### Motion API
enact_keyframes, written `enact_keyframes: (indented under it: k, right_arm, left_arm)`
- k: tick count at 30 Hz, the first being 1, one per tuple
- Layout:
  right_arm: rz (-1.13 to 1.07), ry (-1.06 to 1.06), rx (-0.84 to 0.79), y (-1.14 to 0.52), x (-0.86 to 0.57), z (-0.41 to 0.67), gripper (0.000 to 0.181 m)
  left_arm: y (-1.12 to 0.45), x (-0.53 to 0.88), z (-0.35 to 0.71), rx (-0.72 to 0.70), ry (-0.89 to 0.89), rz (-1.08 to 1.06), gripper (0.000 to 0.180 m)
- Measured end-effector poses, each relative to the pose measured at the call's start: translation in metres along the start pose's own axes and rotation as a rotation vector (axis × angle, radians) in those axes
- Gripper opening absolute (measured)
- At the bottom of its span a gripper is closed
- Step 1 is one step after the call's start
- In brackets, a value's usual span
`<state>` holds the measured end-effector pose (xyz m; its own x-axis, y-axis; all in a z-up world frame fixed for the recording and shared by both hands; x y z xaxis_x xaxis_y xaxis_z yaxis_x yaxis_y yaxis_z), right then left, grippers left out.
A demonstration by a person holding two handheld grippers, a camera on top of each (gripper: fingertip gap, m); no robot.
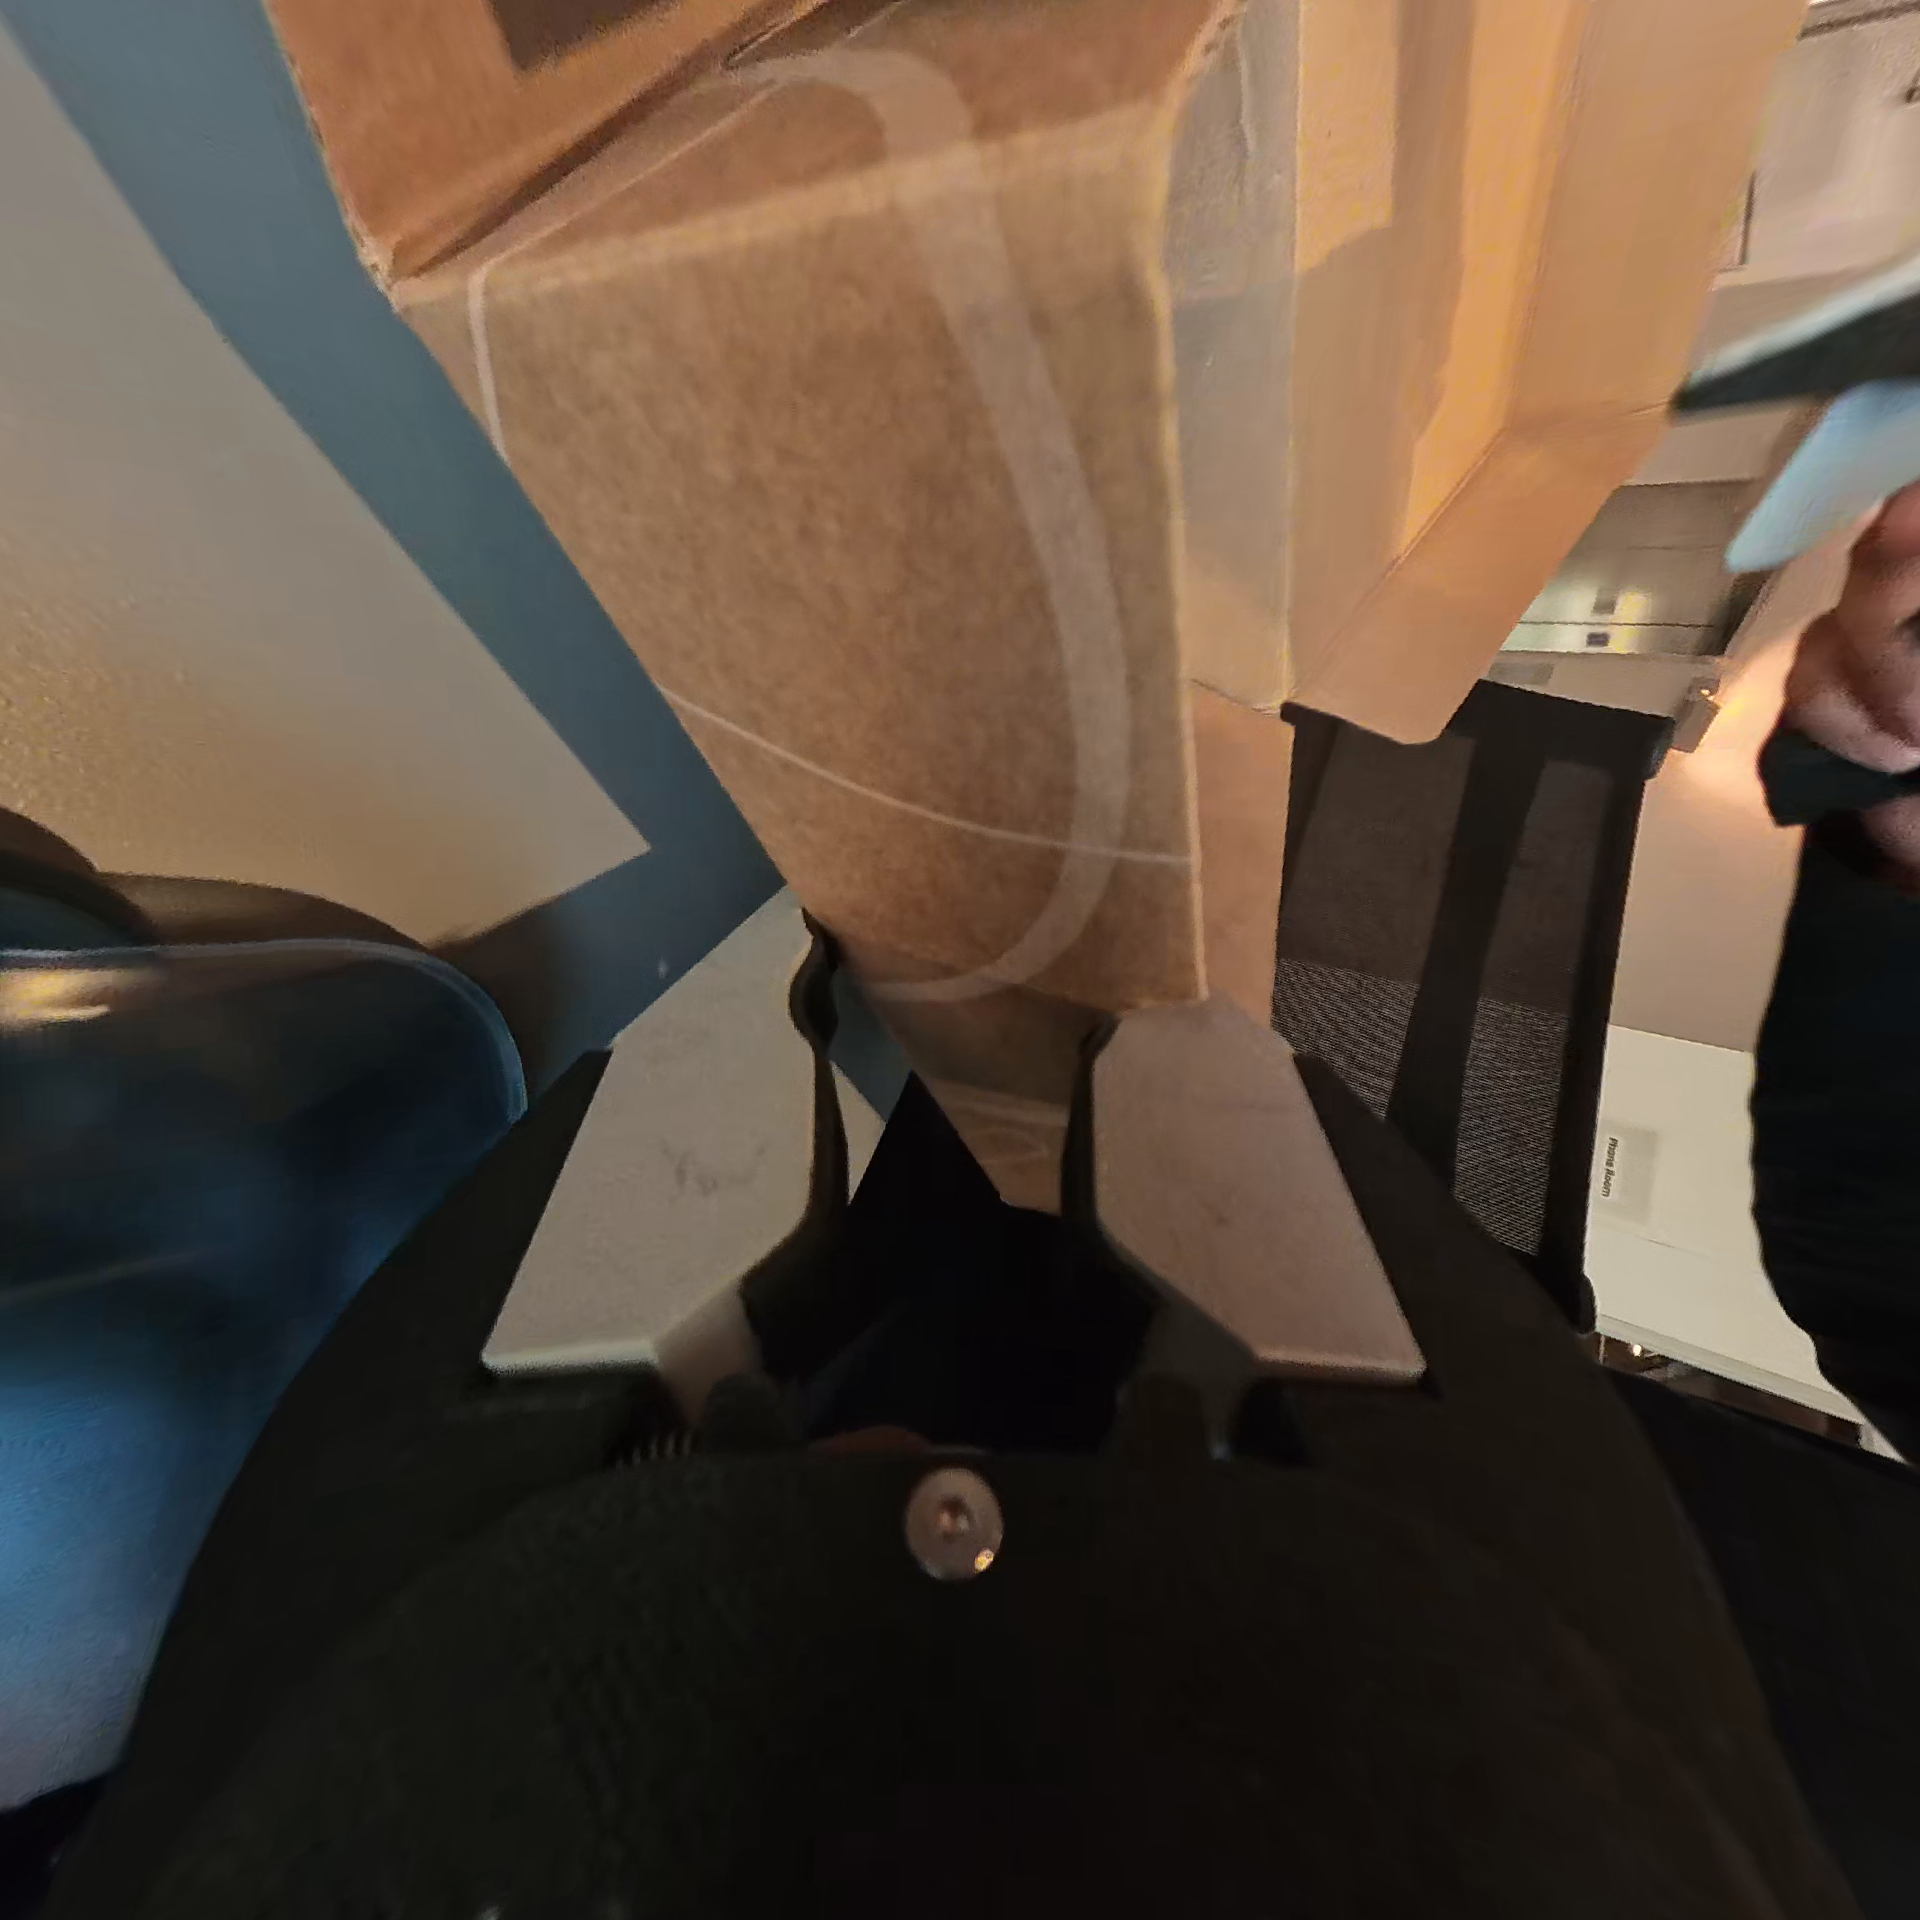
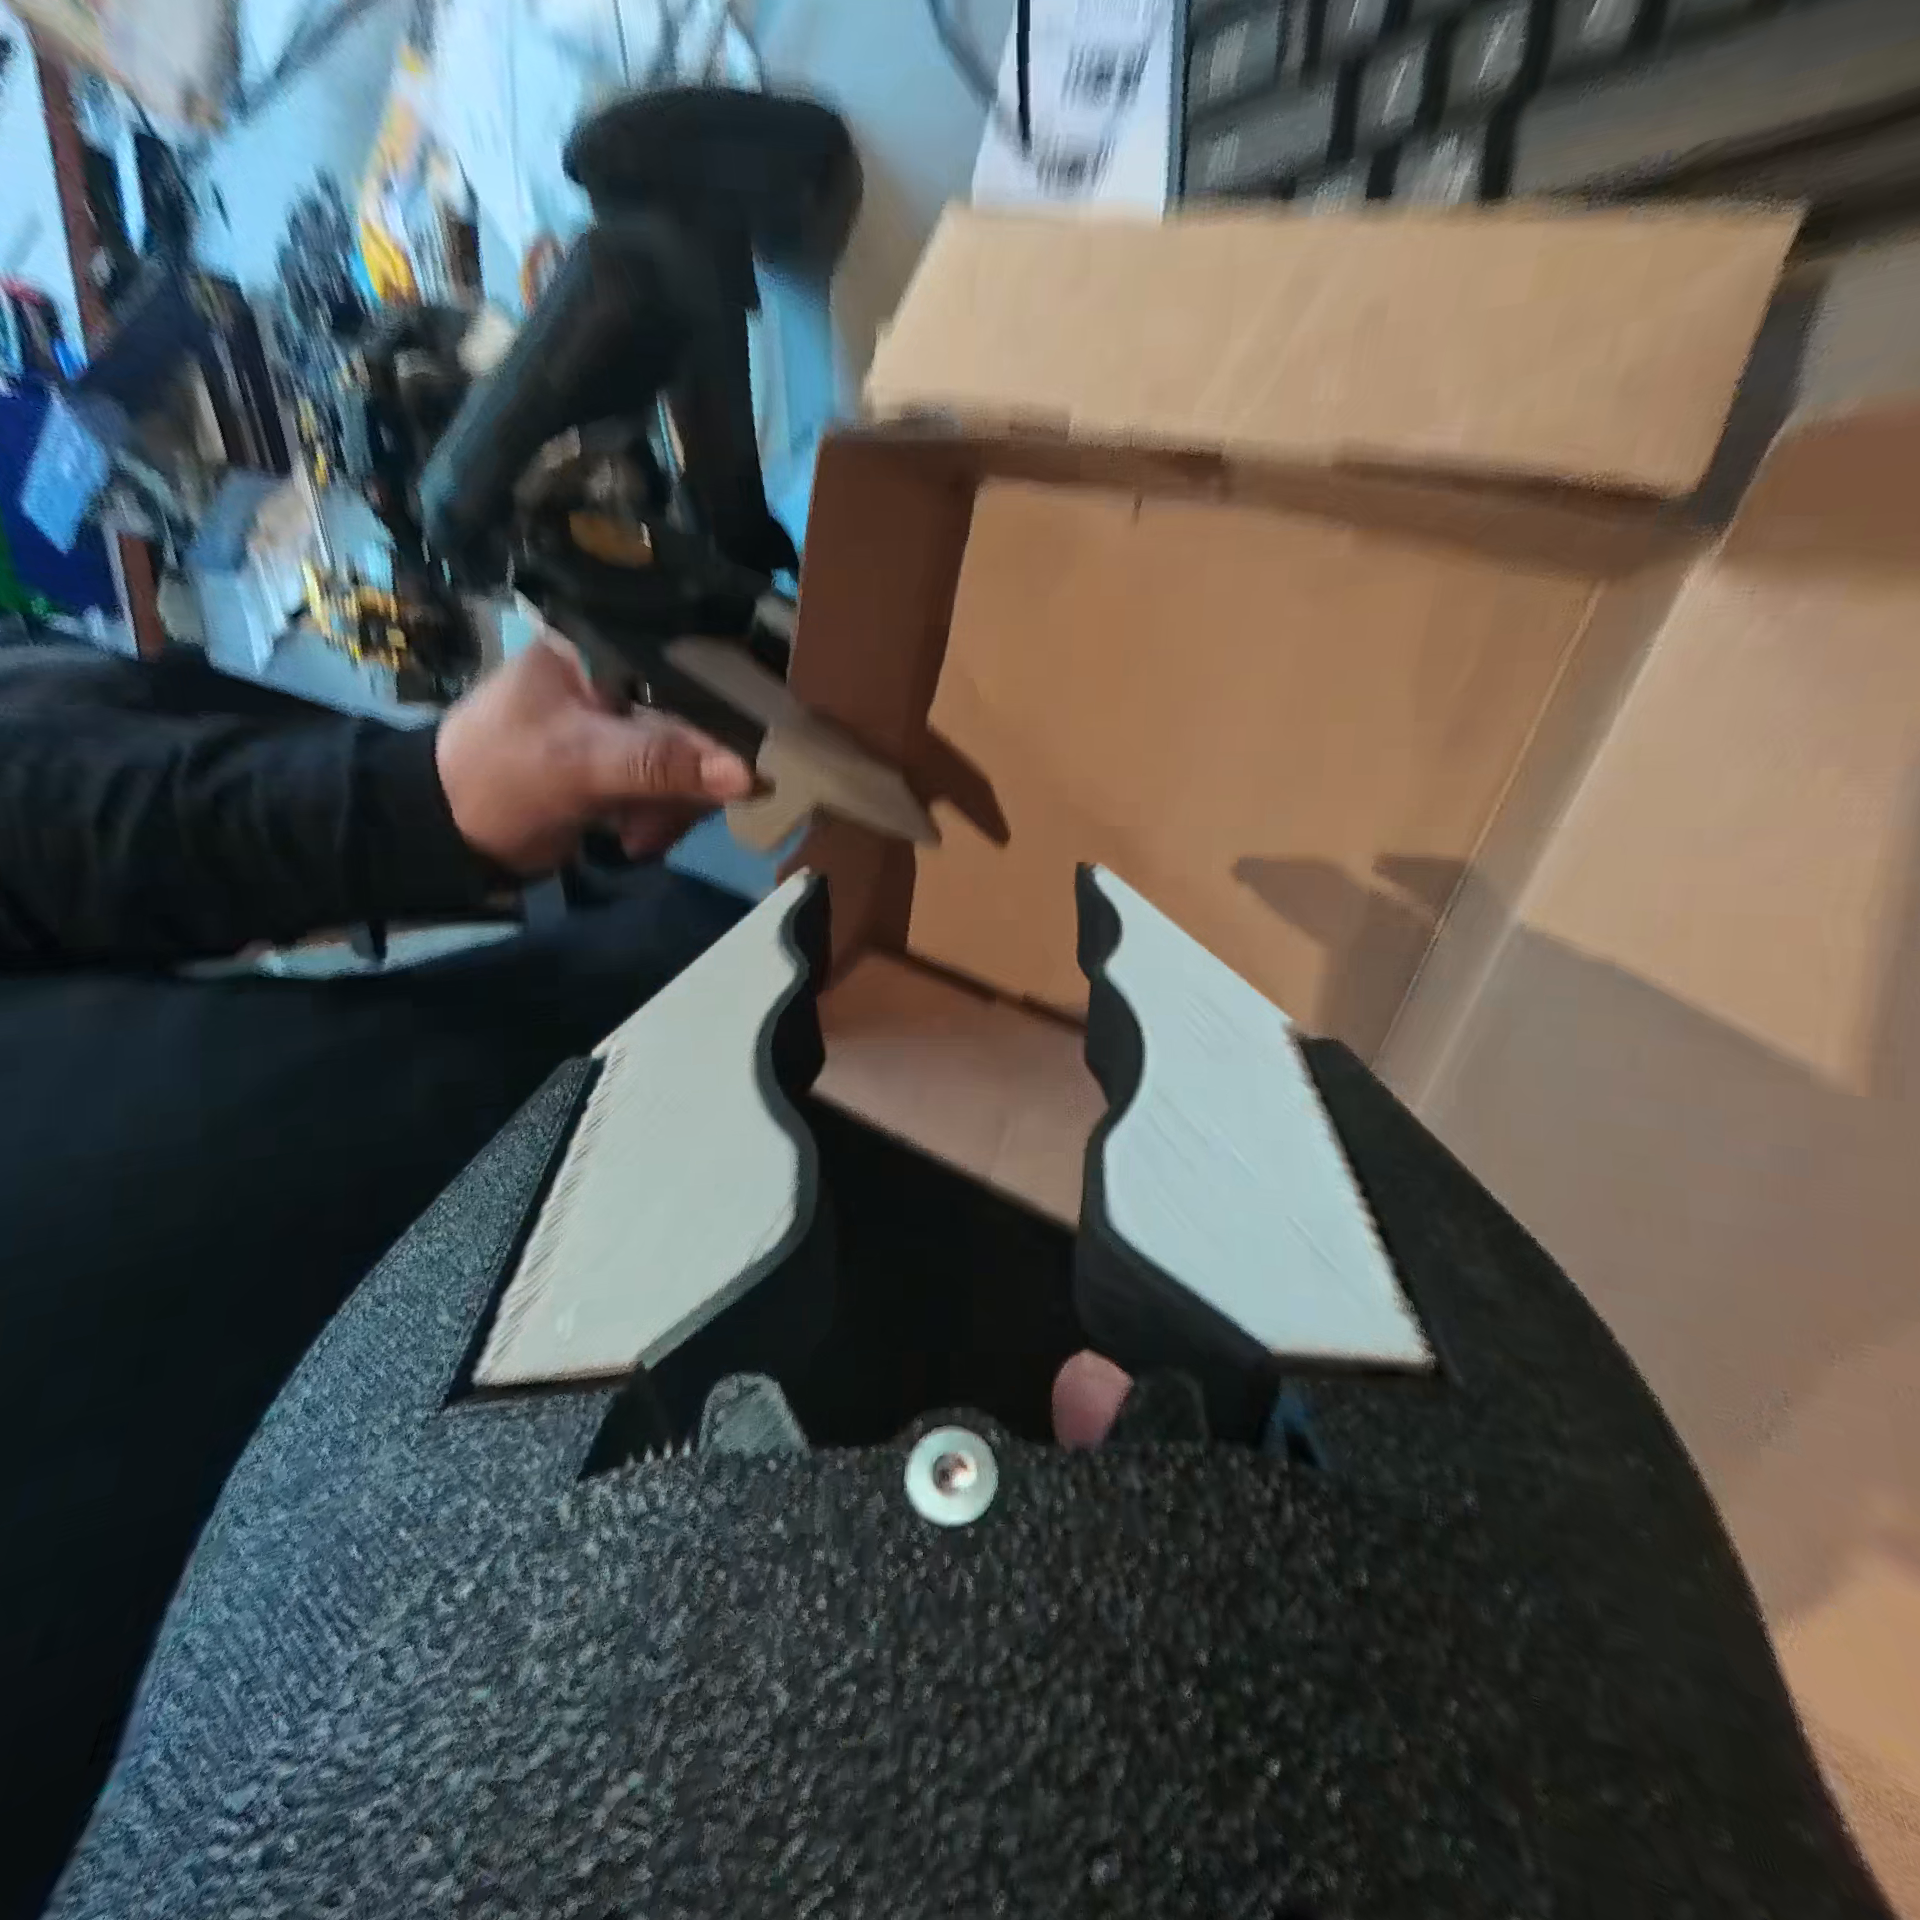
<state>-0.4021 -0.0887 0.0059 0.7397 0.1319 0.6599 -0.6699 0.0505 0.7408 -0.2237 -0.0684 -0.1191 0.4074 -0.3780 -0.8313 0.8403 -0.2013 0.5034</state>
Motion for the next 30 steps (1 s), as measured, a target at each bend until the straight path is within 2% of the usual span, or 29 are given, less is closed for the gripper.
enact_keyframes:
  k: [2,5,8,12,16,21,24,26,27,30]
  right_arm:
    - [0.012,0.000,0.095,-0.002,-0.002,-0.019,0.050]
    - [0.016,-0.042,0.123,-0.007,-0.003,-0.048,0.051]
    - [-0.121,-0.191,-0.113,-0.004,-0.008,-0.079,0.048]
    - [-0.120,-0.434,-0.440,-0.006,-0.025,-0.111,0.051]
    - [-0.244,-0.545,-0.600,0.000,-0.066,-0.127,0.046]
    - [-0.169,-0.531,-0.755,0.011,-0.088,-0.120,0.050]
    - [-0.068,-0.604,-0.811,0.012,-0.101,-0.110,0.050]
    - [-0.032,-0.638,-0.829,0.011,-0.110,-0.107,0.031]
    - [-0.003,-0.647,-0.841,0.011,-0.112,-0.106,0.028]
    - [0.012,-0.650,-0.852,0.012,-0.112,-0.104,0.025]
  left_arm:
    - [0.000,0.001,0.000,-0.003,-0.007,-0.010,0.043]
    - [0.003,0.003,0.001,-0.026,0.011,-0.019,0.043]
    - [0.007,0.005,0.004,-0.075,0.051,-0.019,0.043]
    - [0.002,0.004,0.002,-0.084,0.057,0.011,0.044]
    - [-0.002,0.002,0.002,-0.063,0.017,0.045,0.045]
    - [0.000,0.001,0.006,-0.043,-0.003,0.067,0.048]
    - [0.011,-0.003,0.007,-0.032,-0.086,0.118,0.053]
    - [0.024,-0.006,0.004,-0.007,-0.162,0.179,0.060]
    - [0.033,-0.010,0.003,-0.006,-0.209,0.204,0.061]
    - [0.063,-0.041,0.009,-0.025,-0.433,0.252,0.055]
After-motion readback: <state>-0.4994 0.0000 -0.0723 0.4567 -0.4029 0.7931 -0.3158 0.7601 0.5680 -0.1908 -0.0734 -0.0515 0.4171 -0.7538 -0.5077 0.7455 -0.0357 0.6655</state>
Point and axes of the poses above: each gripper's, where its closed fingertips meet, y back along the fingers, z out of its top, x = y × z across the jaws, the point moved 7 cm from there along y, back along the fingers, and after that the axes turned 11 degrees about -y, right-handed, at the moved point
